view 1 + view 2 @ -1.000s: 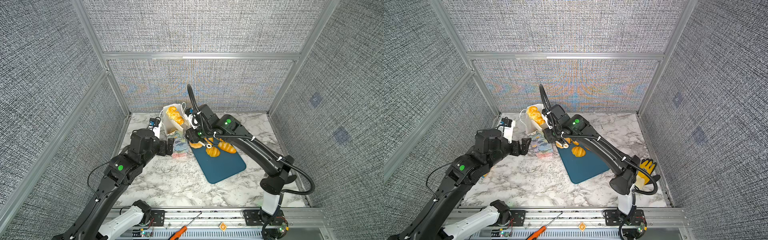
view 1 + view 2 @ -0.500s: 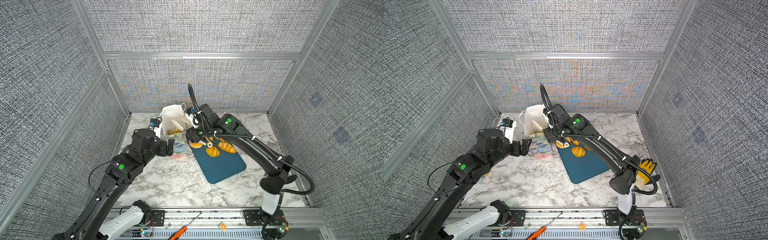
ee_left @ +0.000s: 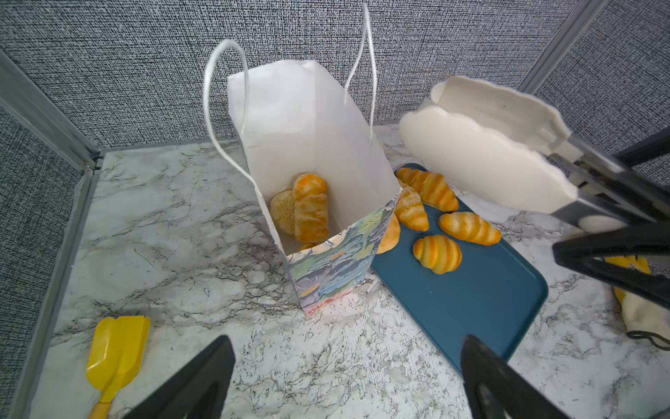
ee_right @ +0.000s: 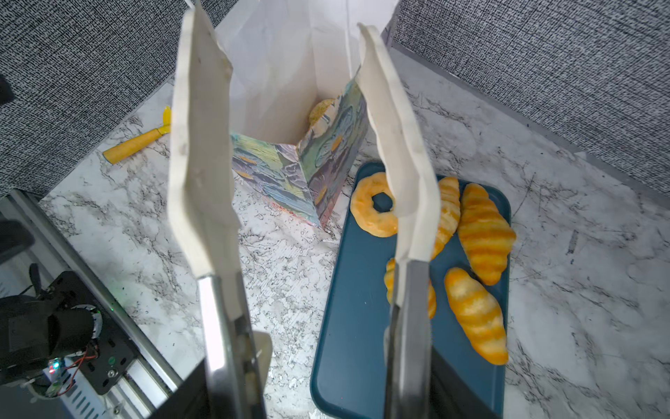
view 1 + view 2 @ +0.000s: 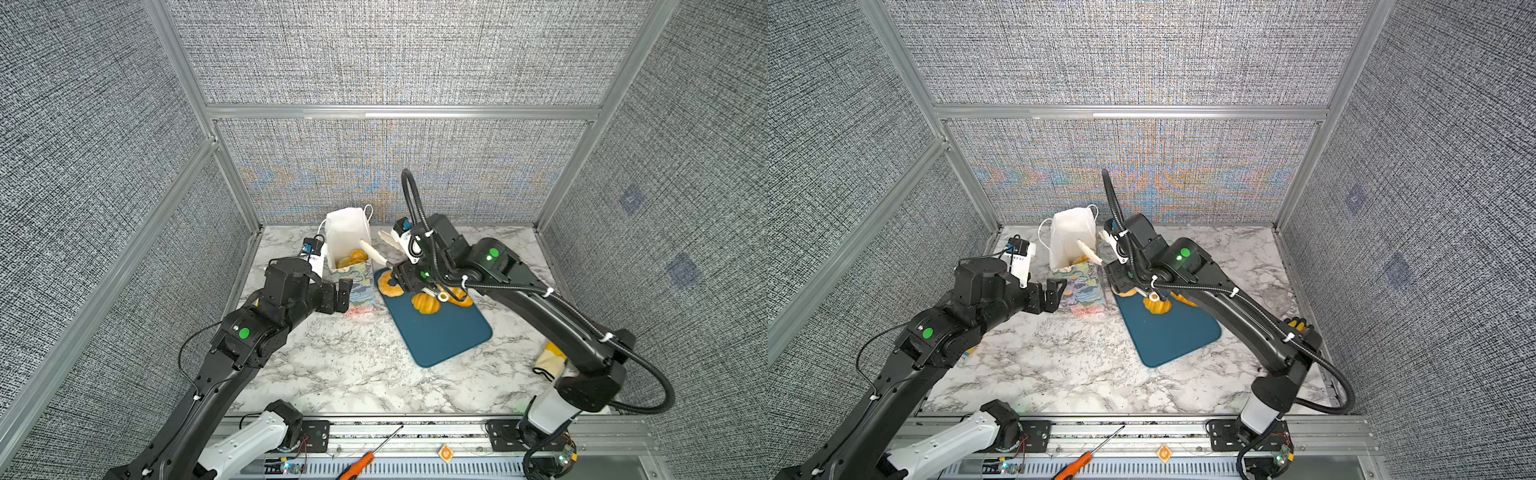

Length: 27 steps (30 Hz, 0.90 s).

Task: Place the fake bread into the paper bag
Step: 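Move the empty tongs back over the teal tray with the right gripper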

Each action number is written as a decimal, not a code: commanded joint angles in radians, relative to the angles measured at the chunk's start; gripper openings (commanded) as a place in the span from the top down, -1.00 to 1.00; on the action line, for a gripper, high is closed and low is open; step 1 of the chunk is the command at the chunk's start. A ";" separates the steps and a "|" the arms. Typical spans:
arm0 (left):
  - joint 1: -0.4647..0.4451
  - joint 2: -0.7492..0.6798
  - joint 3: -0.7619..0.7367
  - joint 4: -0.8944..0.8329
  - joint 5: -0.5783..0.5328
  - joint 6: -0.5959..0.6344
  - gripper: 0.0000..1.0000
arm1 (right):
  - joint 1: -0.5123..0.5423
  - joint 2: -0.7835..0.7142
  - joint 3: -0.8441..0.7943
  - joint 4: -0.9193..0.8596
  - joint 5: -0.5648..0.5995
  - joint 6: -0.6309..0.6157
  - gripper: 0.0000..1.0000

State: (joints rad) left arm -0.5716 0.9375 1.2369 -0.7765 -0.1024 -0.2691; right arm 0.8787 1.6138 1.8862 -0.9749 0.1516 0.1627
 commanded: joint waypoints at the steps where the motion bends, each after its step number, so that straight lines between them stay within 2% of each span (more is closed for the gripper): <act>1: 0.001 -0.002 -0.005 0.047 0.048 -0.021 -0.97 | 0.000 -0.067 -0.083 0.067 0.042 -0.022 -0.34; 9: -0.026 0.011 -0.024 0.091 0.082 -0.054 -0.94 | -0.019 -0.226 -0.308 0.116 0.068 -0.028 -0.38; 27: -0.200 0.089 -0.072 0.207 0.020 -0.105 -0.93 | -0.114 -0.409 -0.651 0.114 0.080 0.050 -0.44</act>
State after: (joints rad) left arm -0.7586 1.0191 1.1679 -0.6147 -0.0612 -0.3611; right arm 0.7765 1.2217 1.2594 -0.8833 0.2214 0.1822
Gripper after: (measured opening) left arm 0.966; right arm 0.716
